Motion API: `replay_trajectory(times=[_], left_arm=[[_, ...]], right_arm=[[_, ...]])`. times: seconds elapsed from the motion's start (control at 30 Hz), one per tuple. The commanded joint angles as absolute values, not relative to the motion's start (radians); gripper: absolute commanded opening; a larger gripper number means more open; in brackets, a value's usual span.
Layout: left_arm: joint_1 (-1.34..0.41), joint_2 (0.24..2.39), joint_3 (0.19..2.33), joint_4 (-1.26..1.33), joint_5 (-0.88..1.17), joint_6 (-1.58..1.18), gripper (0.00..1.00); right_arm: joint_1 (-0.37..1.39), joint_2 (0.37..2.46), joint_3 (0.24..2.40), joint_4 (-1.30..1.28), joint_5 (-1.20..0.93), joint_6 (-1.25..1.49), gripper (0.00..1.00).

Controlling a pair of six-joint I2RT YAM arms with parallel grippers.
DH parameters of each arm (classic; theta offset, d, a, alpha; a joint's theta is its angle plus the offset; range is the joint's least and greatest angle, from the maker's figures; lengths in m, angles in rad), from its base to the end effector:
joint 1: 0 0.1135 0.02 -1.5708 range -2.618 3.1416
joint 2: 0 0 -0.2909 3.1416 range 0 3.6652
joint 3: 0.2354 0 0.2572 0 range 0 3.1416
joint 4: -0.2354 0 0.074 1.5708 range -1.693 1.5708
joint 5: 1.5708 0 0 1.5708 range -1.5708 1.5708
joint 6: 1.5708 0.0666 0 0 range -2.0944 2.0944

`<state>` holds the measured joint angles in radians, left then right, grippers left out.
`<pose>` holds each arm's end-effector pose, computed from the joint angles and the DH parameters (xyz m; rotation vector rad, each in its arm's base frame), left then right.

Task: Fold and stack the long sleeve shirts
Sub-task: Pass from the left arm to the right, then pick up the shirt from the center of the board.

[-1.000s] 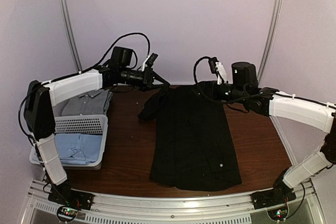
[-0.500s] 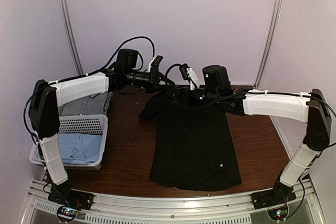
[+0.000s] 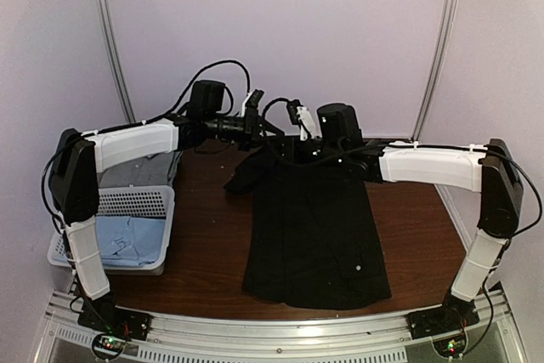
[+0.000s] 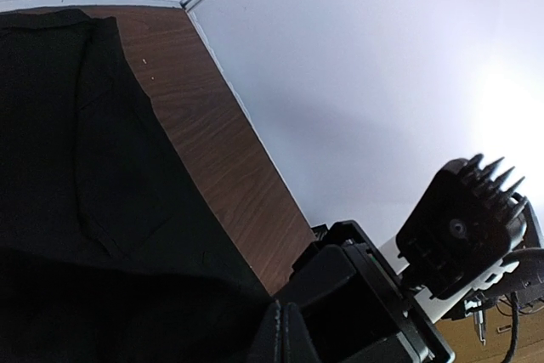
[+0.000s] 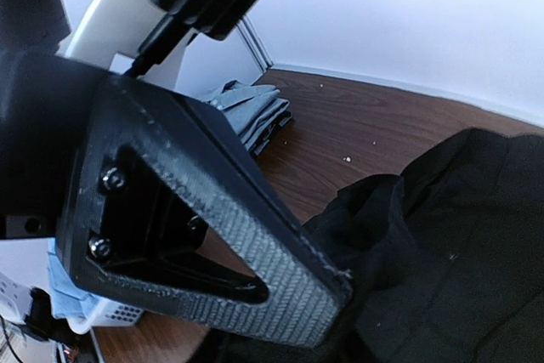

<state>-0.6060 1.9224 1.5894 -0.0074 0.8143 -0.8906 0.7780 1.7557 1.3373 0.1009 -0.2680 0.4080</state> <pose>0.3743 -0.3183 0.3216 0.3409 2.2033 -1.6994 0.3137 0.3338 0.3095 -0.5627 1.9403 1.0383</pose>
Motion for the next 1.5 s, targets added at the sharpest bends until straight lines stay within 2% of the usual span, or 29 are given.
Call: replay_trajectory(times=[0.0,0.03,0.1,0.27,0.37,0.57,0.83,1.1,1.47], left_arm=[[-0.609,1.922,1.583,0.036,0.771,-0.895,0.0],[-0.608,1.919,1.586,0.03,0.764,-0.891,0.02],[-0.604,1.912,1.59,0.02,0.743,-0.88,0.13],[-0.586,1.858,1.577,-0.046,0.65,-0.838,0.33],[-0.577,1.808,1.548,-0.083,0.582,-0.805,0.41],[-0.569,1.662,1.441,-0.166,0.454,-0.751,0.5],[-0.579,1.493,1.162,-0.243,0.427,-0.76,0.5],[-0.716,1.437,0.873,-0.285,0.416,-0.813,0.49],[-0.94,1.485,0.739,-0.213,0.384,-0.928,0.47]], right_arm=[[0.779,1.77,1.372,0.102,-0.246,0.418,0.17],[0.778,1.77,1.375,0.096,-0.243,0.417,0.1],[0.779,1.769,1.386,0.081,-0.239,0.411,0.01],[0.777,1.755,1.421,0.046,-0.215,0.387,0.0],[0.774,1.745,1.45,0.021,-0.196,0.362,0.0],[0.752,1.723,1.513,-0.027,-0.136,0.307,0.0],[0.721,1.708,1.584,-0.047,-0.084,0.256,0.0],[0.714,1.681,1.625,-0.078,-0.065,0.23,0.0],[0.713,1.591,1.583,-0.065,-0.028,0.213,0.0]])
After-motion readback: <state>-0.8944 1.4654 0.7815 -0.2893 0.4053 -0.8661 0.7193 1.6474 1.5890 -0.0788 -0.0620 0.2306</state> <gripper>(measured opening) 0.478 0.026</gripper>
